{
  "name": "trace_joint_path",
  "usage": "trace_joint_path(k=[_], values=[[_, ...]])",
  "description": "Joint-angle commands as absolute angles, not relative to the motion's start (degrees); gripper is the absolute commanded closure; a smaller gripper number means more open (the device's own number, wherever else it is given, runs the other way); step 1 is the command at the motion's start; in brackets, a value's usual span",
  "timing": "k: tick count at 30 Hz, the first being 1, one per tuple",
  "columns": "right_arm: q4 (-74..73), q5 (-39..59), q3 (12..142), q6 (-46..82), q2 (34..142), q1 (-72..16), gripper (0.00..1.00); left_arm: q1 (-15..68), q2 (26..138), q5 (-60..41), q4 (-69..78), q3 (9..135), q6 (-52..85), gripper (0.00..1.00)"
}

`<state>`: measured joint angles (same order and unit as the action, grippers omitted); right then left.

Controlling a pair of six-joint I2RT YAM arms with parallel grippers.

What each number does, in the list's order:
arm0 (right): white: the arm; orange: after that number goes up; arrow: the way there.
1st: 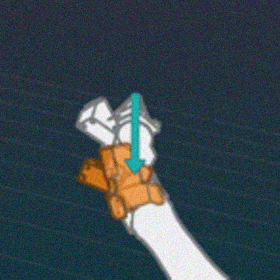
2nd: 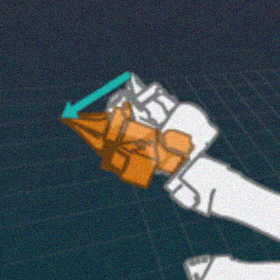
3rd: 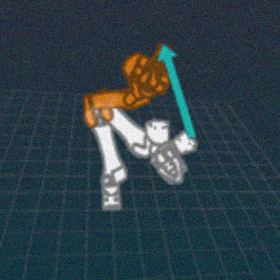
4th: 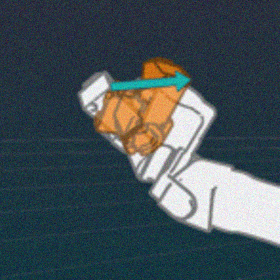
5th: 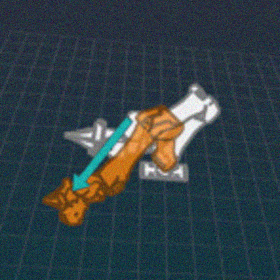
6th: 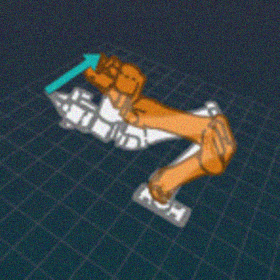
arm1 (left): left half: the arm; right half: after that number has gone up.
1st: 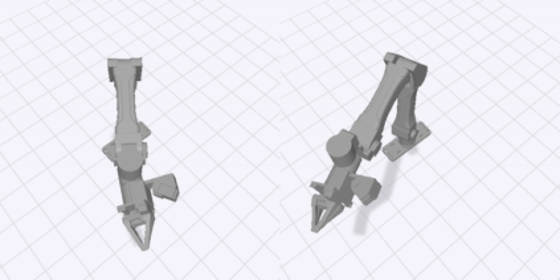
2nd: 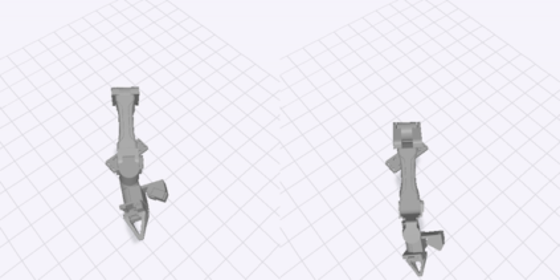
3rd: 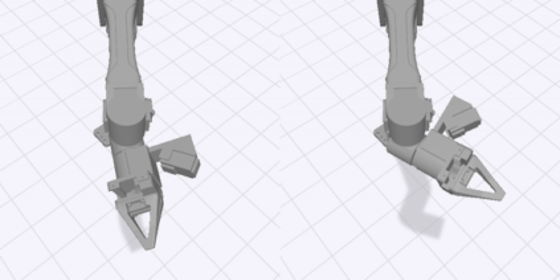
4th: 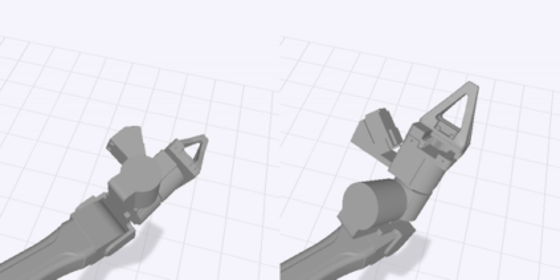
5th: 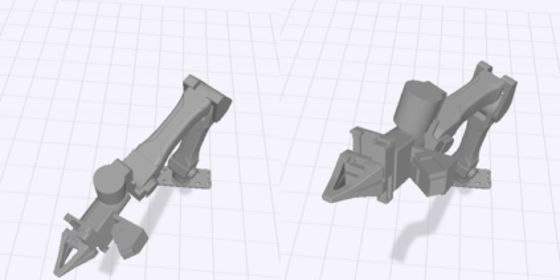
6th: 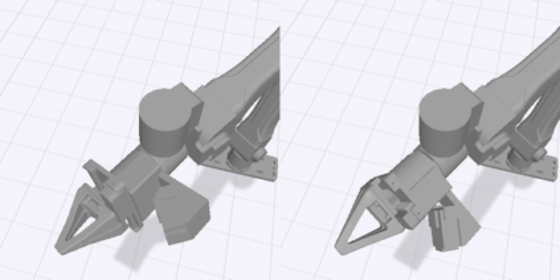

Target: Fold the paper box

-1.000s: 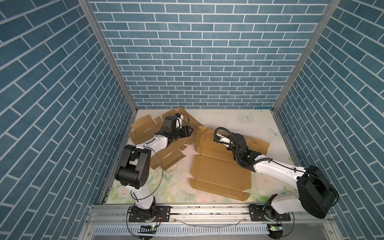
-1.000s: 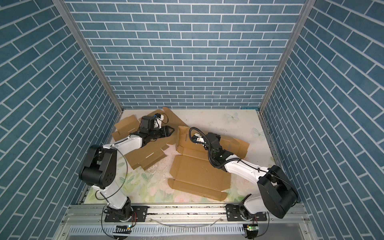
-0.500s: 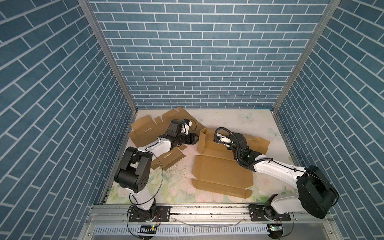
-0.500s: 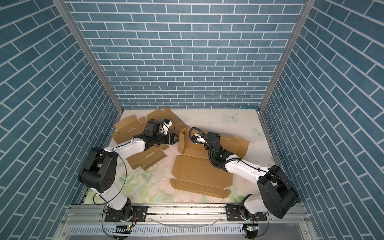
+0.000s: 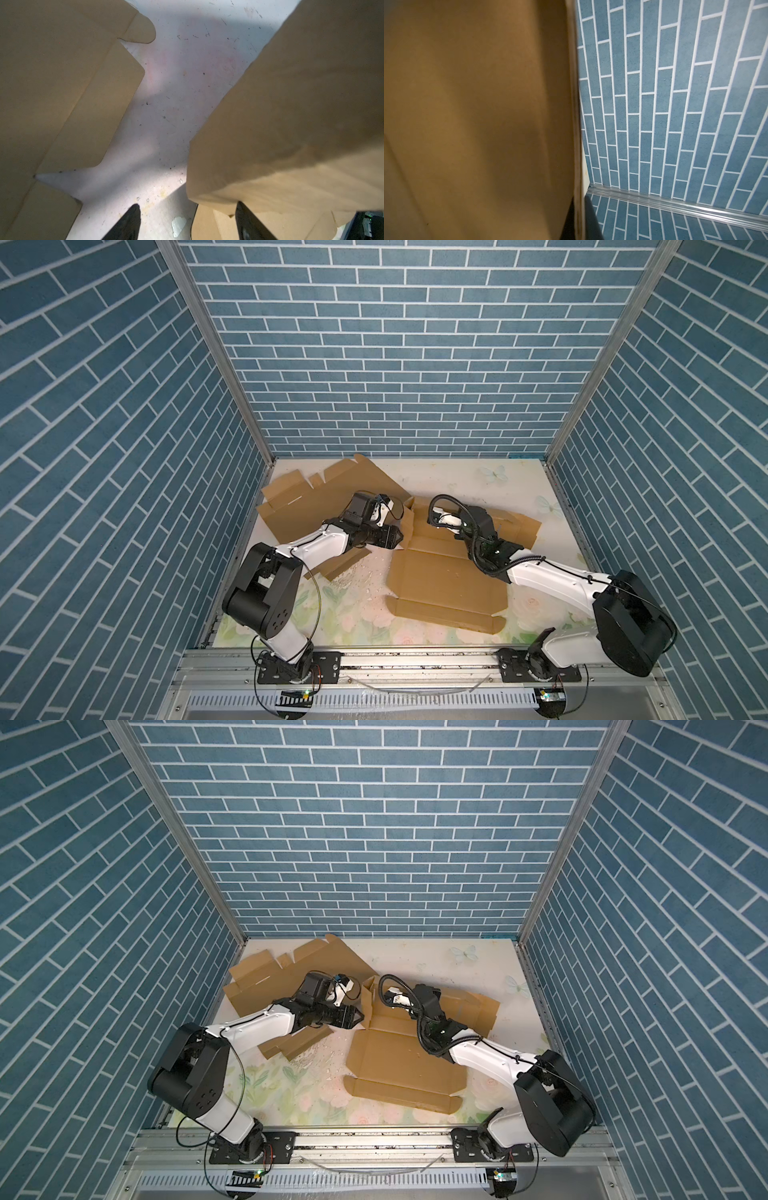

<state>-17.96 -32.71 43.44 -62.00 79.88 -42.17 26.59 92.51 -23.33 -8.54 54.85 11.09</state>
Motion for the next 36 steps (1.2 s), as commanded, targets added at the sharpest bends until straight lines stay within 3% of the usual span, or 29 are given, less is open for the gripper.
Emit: trace_joint_path(k=[1,7,16,28,36], values=[[-18.2,-32.1,43.1,-62.0,79.5,-42.3,1.00,25.7,90.4,-21.3,-15.2,57.9,5.3,0.26],[-17.5,-31.6,43.3,-62.0,79.8,-42.3,1.00,22.4,89.7,-22.8,-19.5,61.6,-0.6,0.25],[-17.5,-31.1,43.5,-61.9,79.9,-42.3,1.00,13.1,89.1,-37.7,-11.4,61.9,-2.9,0.28],[-18.0,-30.8,43.5,-61.6,80.0,-42.3,1.00,15.4,97.5,-48.2,-0.9,61.6,-6.5,0.31],[-18.3,-30.6,43.9,-61.6,80.7,-42.3,1.00,18.0,97.8,-52.7,4.3,58.6,-3.7,0.40]])
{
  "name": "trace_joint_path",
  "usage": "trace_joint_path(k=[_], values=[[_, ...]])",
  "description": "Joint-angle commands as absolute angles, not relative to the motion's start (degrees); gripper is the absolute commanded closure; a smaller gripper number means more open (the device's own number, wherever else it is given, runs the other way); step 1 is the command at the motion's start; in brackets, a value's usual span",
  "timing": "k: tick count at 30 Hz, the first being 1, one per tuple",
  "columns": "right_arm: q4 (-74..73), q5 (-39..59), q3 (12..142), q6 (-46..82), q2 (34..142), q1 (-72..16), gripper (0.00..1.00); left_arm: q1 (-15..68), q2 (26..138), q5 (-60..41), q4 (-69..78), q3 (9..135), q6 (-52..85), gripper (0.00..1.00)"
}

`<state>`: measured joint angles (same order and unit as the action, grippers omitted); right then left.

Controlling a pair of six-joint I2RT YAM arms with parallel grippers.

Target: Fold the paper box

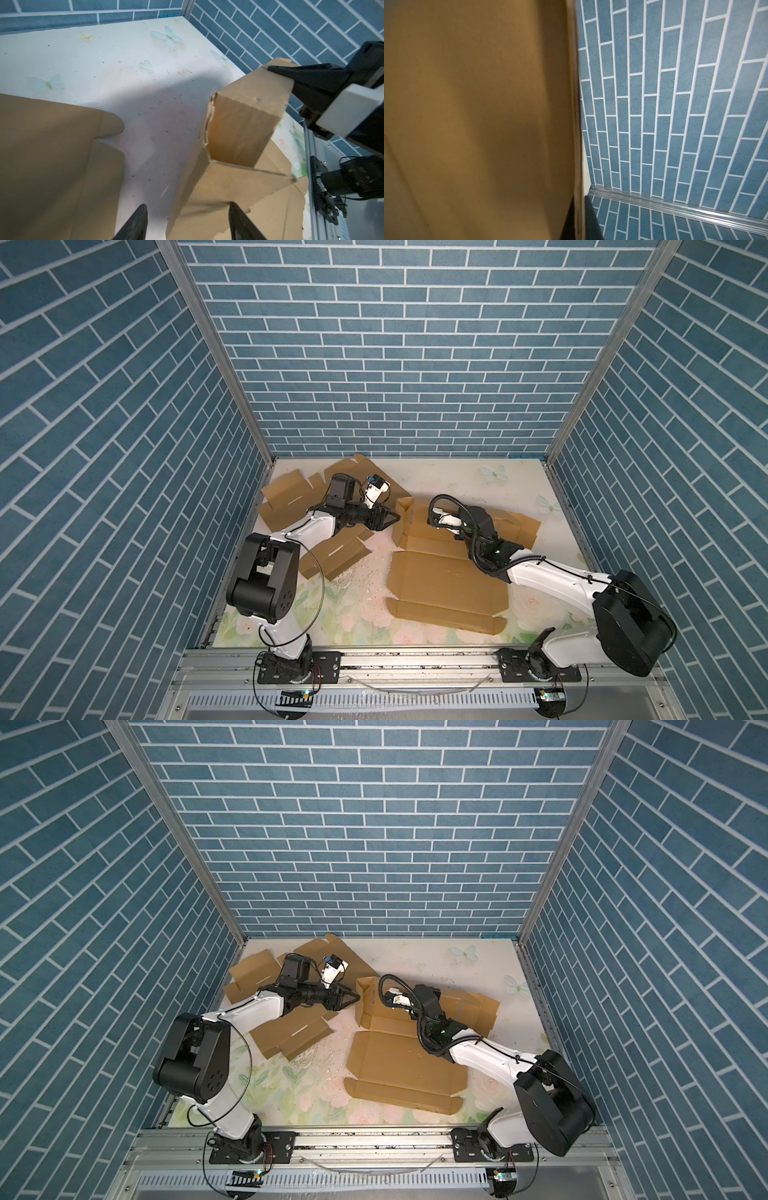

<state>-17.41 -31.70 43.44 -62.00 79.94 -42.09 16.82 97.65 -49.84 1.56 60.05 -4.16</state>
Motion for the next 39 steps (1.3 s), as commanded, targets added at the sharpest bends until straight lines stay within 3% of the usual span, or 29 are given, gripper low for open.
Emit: trace_joint_path(k=[1,15,20,25,28,33,39], values=[[-18.3,-30.6,43.9,-61.6,80.7,-42.3,1.00,18.3,97.7,-52.6,4.6,58.2,-3.5,0.42],[-14.3,-30.2,46.0,-59.9,80.6,-42.7,1.00,23.5,96.3,-38.9,12.6,53.5,-1.7,0.48],[-14.3,-30.3,46.0,-59.4,80.7,-42.8,1.00,25.4,95.4,-30.7,17.6,50.9,-0.2,0.39],[-14.2,-30.1,45.9,-59.3,80.5,-42.8,1.00,25.5,95.5,-24.3,20.1,48.9,-1.3,0.39],[-13.9,-30.1,46.3,-59.4,80.5,-42.8,1.00,25.5,95.4,-20.8,22.1,48.2,-1.5,0.33],[-12.4,-29.6,47.0,-59.2,80.7,-42.9,1.00,25.6,96.8,-25.9,24.3,48.6,-1.4,0.29],[-14.0,-32.7,48.3,-59.5,82.1,-43.8,1.00,25.6,97.4,-33.9,25.4,48.9,-0.2,0.36]])
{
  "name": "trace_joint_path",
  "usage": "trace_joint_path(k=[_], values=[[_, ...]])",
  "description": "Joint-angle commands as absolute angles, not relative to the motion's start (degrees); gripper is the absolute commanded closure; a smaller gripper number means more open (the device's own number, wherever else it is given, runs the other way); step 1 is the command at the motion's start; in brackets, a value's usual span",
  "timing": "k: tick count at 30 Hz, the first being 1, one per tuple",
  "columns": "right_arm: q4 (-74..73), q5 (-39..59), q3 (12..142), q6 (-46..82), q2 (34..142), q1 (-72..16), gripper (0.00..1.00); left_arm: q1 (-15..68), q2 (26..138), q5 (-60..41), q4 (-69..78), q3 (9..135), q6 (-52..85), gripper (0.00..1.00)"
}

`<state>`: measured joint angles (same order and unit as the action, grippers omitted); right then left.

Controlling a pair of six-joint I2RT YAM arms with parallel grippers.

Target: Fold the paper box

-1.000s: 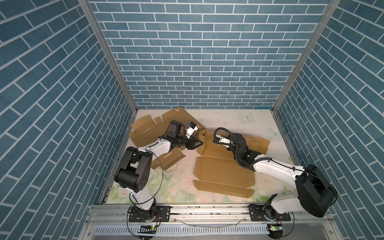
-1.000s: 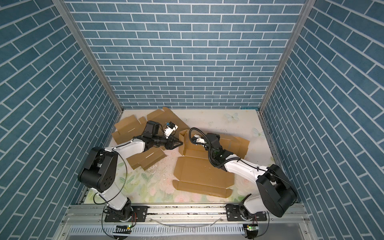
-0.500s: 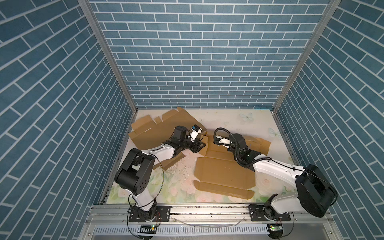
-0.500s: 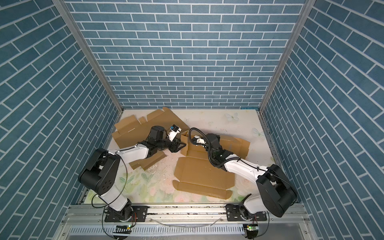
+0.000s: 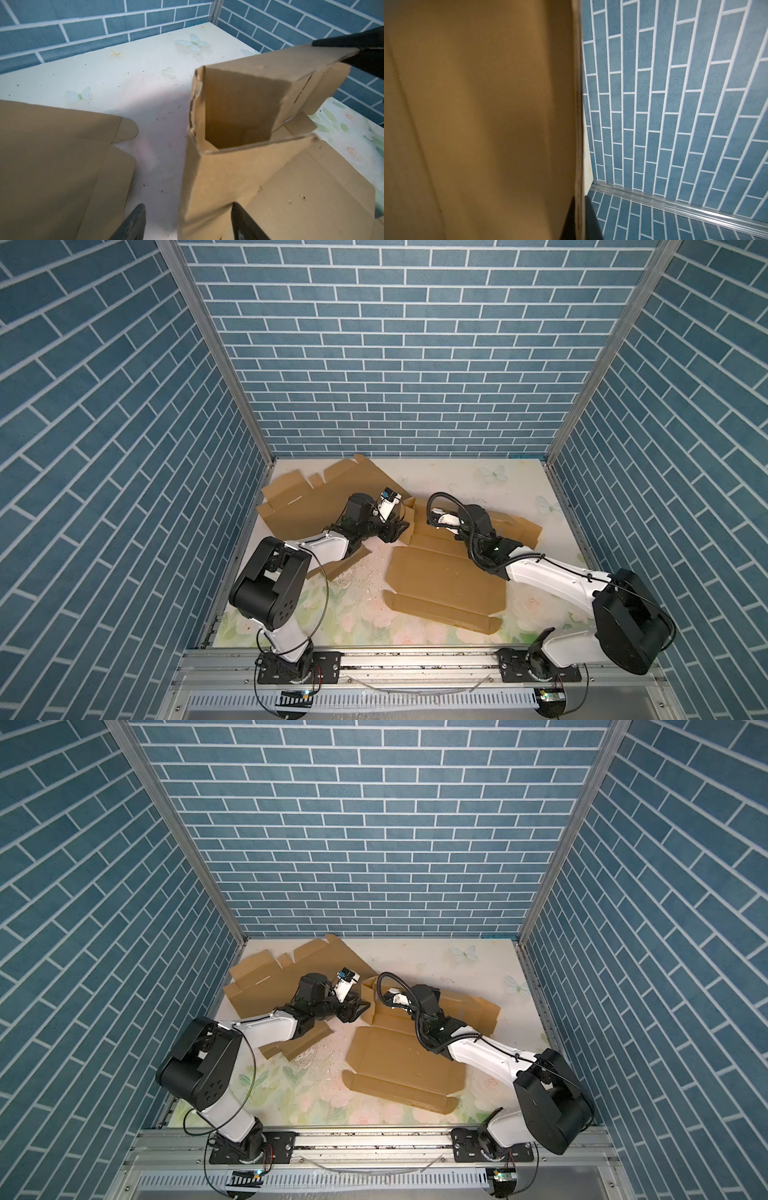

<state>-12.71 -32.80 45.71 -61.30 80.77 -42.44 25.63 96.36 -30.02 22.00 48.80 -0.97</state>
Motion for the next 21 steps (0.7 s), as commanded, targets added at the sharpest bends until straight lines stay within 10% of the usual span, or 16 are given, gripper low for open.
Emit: trace_joint_path(k=[1,9,21], values=[[-16.6,-34.3,48.1,-61.2,83.0,-44.3,1.00,25.7,97.5,-34.3,26.0,48.6,0.3,0.38],[-43.4,-40.6,39.6,-80.2,90.7,-47.3,1.00,25.7,98.2,-30.2,21.4,48.0,-2.2,0.39],[-41.3,-38.8,37.7,-80.0,89.0,-47.4,1.00,23.5,92.9,-29.5,16.8,47.7,-4.7,0.32]])
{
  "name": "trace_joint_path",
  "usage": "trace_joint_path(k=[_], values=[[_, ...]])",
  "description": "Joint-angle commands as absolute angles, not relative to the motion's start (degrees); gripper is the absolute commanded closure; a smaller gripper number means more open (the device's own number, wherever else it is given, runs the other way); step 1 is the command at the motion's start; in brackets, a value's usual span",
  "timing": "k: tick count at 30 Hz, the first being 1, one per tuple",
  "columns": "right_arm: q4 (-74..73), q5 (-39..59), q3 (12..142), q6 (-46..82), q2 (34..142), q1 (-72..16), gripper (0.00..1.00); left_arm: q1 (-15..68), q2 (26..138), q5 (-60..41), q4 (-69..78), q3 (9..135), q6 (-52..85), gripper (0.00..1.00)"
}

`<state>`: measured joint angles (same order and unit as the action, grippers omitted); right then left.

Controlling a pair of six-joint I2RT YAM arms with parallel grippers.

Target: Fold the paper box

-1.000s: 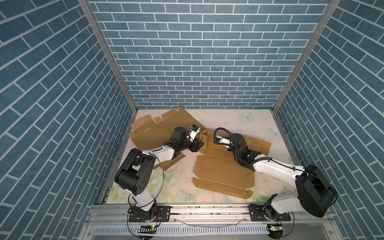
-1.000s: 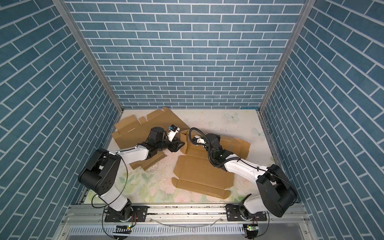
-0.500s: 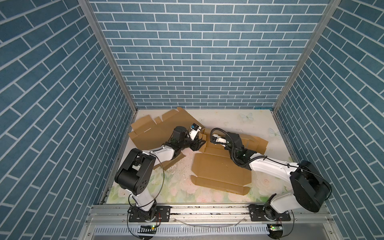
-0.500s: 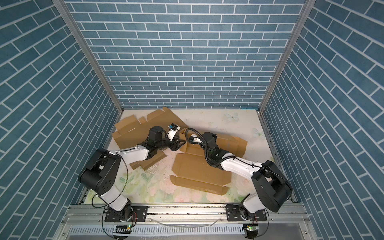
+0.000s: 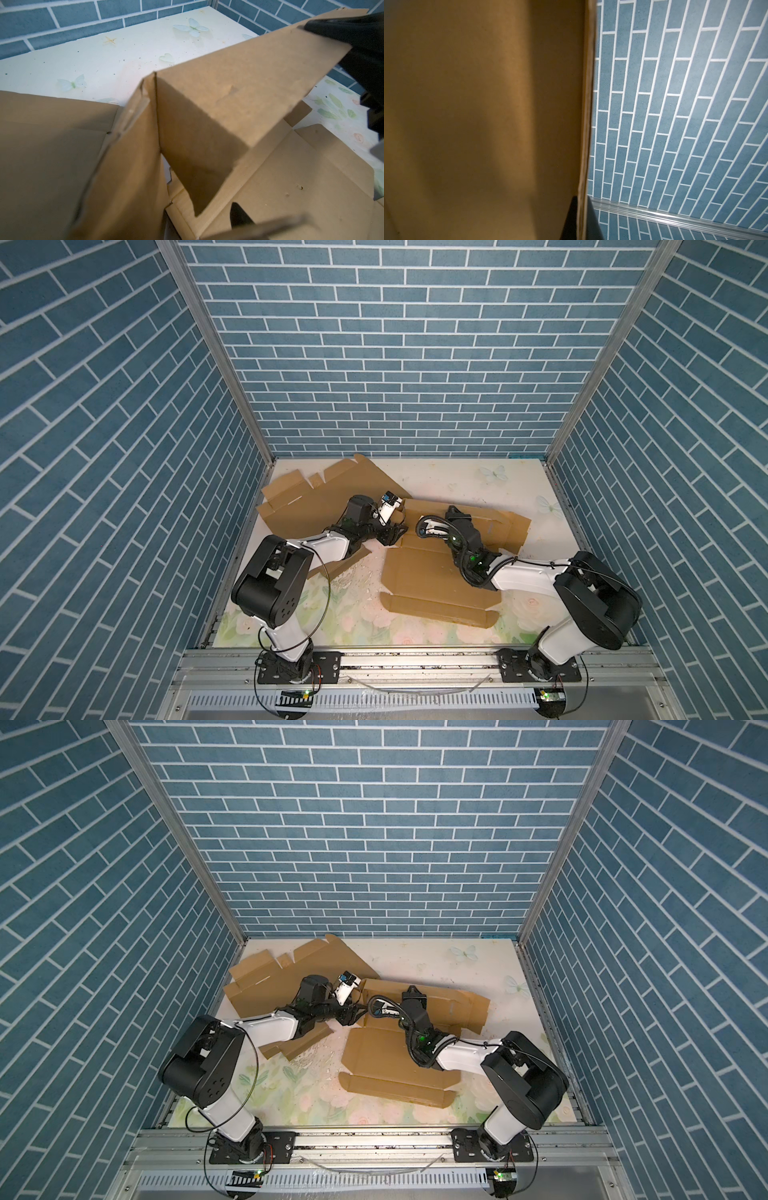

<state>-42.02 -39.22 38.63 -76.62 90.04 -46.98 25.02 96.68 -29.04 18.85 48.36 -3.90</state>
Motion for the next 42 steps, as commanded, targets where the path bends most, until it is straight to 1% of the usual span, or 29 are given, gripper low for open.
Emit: trace_joint_path(k=[1,5,9,11,14,15,18,23,26,30,32,35,37,42], values=[[-40.5,-38.6,37.8,-79.4,88.8,-47.4,1.00,22.8,91.5,-30.6,16.8,47.4,-4.1,0.31],[-39.3,-38.5,37.9,-78.5,88.6,-47.3,1.00,19.1,85.6,-34.4,9.5,48.6,-5.8,0.28],[-38.8,-38.2,38.0,-78.2,88.3,-47.3,1.00,12.4,82.0,-41.3,5.6,50.7,-5.8,0.28],[-38.6,-38.0,38.0,-78.1,88.1,-47.3,1.00,9.3,82.9,-42.4,5.8,52.0,-5.0,0.29],[-38.7,-37.7,37.9,-77.8,87.6,-47.3,1.00,6.6,88.6,-37.7,2.8,56.3,-5.1,0.30],[-38.6,-37.6,37.8,-77.6,87.5,-47.3,1.00,6.6,91.4,-34.6,1.3,58.3,-5.5,0.31],[-38.6,-37.5,37.8,-77.3,87.4,-47.3,1.00,8.0,98.6,-31.6,0.1,63.4,-3.8,0.32],[-39.0,-37.8,38.0,-77.3,87.8,-47.2,1.00,13.8,105.5,-31.4,-2.1,68.0,-6.9,0.31],[-38.2,-37.8,38.1,-77.2,87.5,-47.1,1.00,15.9,104.9,-31.3,-5.4,67.4,-9.1,0.31],[-37.2,-38.0,38.2,-76.8,86.7,-47.1,1.00,16.7,99.3,-32.3,-3.9,61.1,-7.7,0.30],[-36.6,-37.9,38.4,-76.3,86.7,-47.1,1.00,18.9,97.4,-32.6,-2.9,59.5,-6.7,0.30],[-36.6,-37.7,38.8,-76.0,87.3,-47.1,1.00,22.0,97.5,-31.2,-4.6,59.8,-7.3,0.29],[-36.6,-37.8,38.6,-75.9,87.3,-47.1,1.00,22.1,98.3,-31.4,-6.0,60.2,-6.5,0.29],[-35.9,-37.5,38.6,-74.8,87.4,-47.1,1.00,22.3,98.9,-32.2,-2.3,59.3,-5.7,0.29]])
